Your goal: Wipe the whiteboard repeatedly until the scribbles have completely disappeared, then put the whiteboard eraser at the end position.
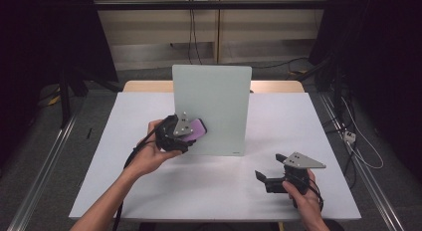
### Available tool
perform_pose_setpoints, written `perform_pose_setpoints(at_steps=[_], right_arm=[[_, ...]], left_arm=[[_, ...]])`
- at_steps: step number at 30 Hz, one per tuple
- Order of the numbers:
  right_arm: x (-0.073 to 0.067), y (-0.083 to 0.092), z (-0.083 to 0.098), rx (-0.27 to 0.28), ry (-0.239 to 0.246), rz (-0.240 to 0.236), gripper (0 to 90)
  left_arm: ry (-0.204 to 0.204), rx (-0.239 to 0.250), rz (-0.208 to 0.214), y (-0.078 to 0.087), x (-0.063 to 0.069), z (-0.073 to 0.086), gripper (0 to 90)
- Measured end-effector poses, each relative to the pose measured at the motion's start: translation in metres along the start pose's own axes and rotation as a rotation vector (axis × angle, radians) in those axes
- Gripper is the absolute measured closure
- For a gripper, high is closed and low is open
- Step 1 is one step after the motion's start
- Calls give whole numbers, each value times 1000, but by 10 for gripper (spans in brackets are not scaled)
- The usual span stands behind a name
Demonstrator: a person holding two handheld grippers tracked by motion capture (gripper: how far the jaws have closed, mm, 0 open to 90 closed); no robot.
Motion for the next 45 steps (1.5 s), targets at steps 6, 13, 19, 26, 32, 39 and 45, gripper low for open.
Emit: perform_pose_setpoints(at_steps=[6,13,19,26,32,39,45], right_arm=[[0,-1,0,-3,0,2,39],[1,-1,0,1,-8,1,39],[2,-2,0,0,-19,4,39],[1,-2,0,-4,-13,-1,39],[-1,0,0,0,-1,-6,39],[-1,0,0,3,-5,-9,39],[0,-2,-1,3,-9,-5,39]], left_arm=[[-8,-34,70,-17,19,0,407],[-35,-65,124,-33,38,4,408],[-7,-40,112,-28,34,6,409],[83,53,37,-2,10,-4,408],[134,106,29,16,4,-10,408],[187,128,52,27,4,-13,408],[234,127,105,31,7,-13,408]])
Point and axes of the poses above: each handheld gripper's, and its own axes: y roughly backward along the jaws, z roughly out of its underside, x roughly to its right, the point moved 9 cm from there along -y, roughly forward along the jaws, and after that the axes turned 12 degrees about x, right-handed, at the moved point
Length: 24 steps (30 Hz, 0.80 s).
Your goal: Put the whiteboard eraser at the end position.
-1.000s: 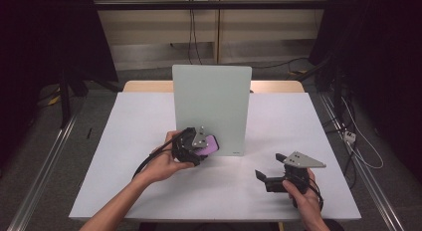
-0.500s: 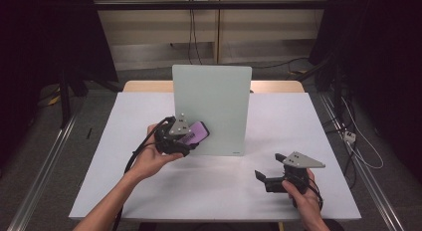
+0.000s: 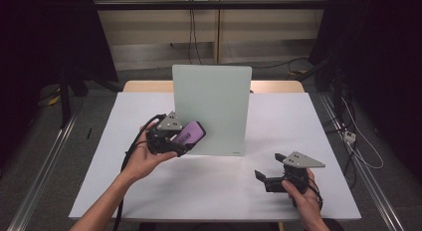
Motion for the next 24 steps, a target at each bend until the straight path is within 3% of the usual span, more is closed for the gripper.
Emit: perform_pose_setpoints(at_steps=[15,21,24], right_arm=[[0,1,1,-4,12,-6,38],[-2,3,1,-1,16,-14,38],[-2,2,1,0,11,-18,38]], left_arm=[[11,-70,60,-6,18,2,409],[13,-122,148,-12,35,5,408],[-11,-148,157,-18,43,7,408]])
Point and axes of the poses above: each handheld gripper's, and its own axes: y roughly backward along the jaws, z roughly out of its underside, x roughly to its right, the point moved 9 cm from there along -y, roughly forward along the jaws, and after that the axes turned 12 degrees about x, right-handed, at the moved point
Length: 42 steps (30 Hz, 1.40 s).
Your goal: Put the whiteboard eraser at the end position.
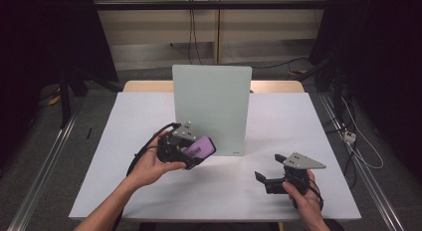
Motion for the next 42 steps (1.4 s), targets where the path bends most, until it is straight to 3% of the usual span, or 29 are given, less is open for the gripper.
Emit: perform_pose_setpoints(at_steps=[4,18,20,38,42], right_arm=[[0,-1,0,-1,0,-3,38],[2,-1,0,3,-12,1,38],[1,-2,0,1,-11,0,39],[0,0,0,2,-4,3,38],[0,0,-1,3,-6,1,38]], left_arm=[[-30,-39,3,-7,7,3,408],[-42,-129,93,-33,28,13,407],[-26,-130,104,-36,29,12,407],[-19,-197,185,-62,46,25,402],[-37,-221,167,-68,47,28,403]])
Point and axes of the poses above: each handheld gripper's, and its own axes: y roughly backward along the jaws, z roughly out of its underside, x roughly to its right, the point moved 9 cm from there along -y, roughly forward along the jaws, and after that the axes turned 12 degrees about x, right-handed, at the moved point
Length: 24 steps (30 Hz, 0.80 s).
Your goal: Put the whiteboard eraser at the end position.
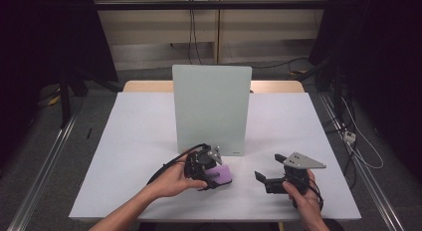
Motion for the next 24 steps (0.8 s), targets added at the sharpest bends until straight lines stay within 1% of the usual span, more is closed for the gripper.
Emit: perform_pose_setpoints(at_steps=[1,3,4,7,10,11,12,15,16,17,18,19,20,21,22,24], right_arm=[[0,0,0,1,3,-1,38],[0,0,0,-1,5,-1,38],[0,0,0,-1,5,-2,38],[0,0,0,-2,6,-1,38],[0,0,0,-2,6,-1,38],[0,0,0,-2,6,-1,38],[0,0,0,-1,7,-1,38],[-1,-1,0,-2,7,-2,38],[-1,-1,0,-2,8,-2,38],[0,-1,0,-2,8,-1,38],[0,-1,0,-3,7,0,39],[-1,-1,0,-1,4,0,38],[-1,-1,0,-2,6,-2,38],[-1,-1,0,-3,7,-2,38],[-1,-1,0,-2,8,-3,38],[-1,-1,0,-2,9,-3,38]], left_arm=[[1,8,4,-1,0,0,403],[2,6,3,-4,0,1,402],[5,-4,7,-5,0,2,400],[17,13,-5,-8,1,2,396],[27,8,0,-8,0,4,392],[19,-8,-20,-8,-1,5,388],[25,14,-6,-10,1,4,386],[21,11,-11,-10,1,4,381],[14,9,-9,-10,1,4,374],[18,13,-9,-10,2,4,368],[17,13,-13,-11,2,4,355],[18,27,-9,-12,3,4,343],[9,8,-3,-10,3,4,332],[11,21,-10,-11,4,4,323],[4,22,-13,-11,3,4,319],[5,23,-8,-12,4,4,287]])
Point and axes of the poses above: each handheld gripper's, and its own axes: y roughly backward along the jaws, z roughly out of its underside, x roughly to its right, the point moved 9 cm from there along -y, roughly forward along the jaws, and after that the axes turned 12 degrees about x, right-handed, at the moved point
